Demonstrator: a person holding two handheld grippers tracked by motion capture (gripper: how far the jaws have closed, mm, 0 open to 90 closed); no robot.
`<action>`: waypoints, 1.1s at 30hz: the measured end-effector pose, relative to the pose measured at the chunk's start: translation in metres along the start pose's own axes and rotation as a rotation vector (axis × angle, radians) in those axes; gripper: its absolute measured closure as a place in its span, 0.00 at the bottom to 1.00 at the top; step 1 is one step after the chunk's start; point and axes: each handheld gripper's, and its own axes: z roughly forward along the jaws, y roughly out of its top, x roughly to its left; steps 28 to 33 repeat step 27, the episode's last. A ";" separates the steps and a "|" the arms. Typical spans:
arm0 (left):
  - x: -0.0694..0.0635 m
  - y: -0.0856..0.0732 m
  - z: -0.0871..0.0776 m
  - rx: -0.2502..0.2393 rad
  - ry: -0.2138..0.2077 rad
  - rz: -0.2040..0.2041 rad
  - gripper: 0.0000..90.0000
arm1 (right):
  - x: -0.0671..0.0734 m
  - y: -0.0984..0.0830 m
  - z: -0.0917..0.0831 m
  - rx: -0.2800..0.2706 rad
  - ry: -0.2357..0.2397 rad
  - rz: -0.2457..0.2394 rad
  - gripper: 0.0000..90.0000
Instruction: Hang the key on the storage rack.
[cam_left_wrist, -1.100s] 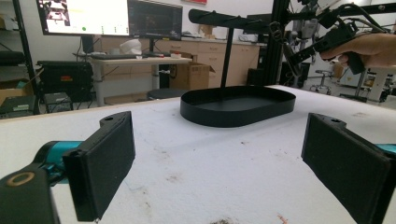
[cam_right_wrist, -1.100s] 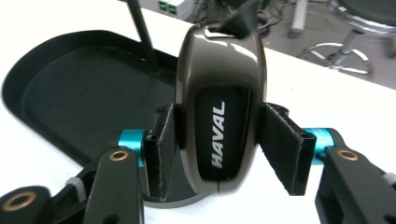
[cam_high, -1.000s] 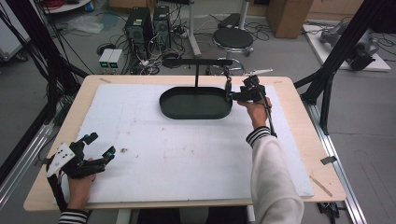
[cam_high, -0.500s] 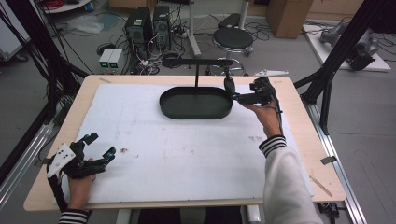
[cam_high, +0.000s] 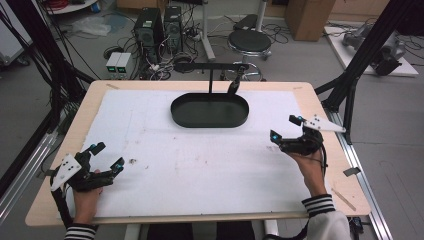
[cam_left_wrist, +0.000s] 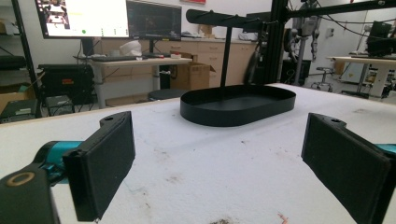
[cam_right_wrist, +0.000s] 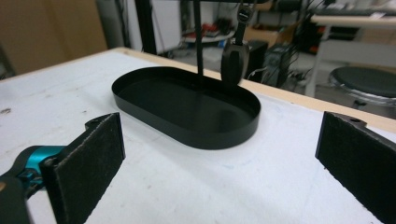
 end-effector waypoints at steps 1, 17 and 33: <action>0.000 0.000 0.000 -0.002 0.000 0.002 0.11 | 0.000 0.000 0.000 0.000 0.000 0.000 0.00; -0.001 0.000 -0.001 -0.010 -0.001 0.009 0.11 | 0.012 -0.068 -0.014 -0.114 -0.026 -0.076 0.00; -0.002 -0.001 -0.002 -0.018 -0.001 0.015 0.11 | 0.007 -0.072 -0.021 -0.180 -0.009 -0.020 0.00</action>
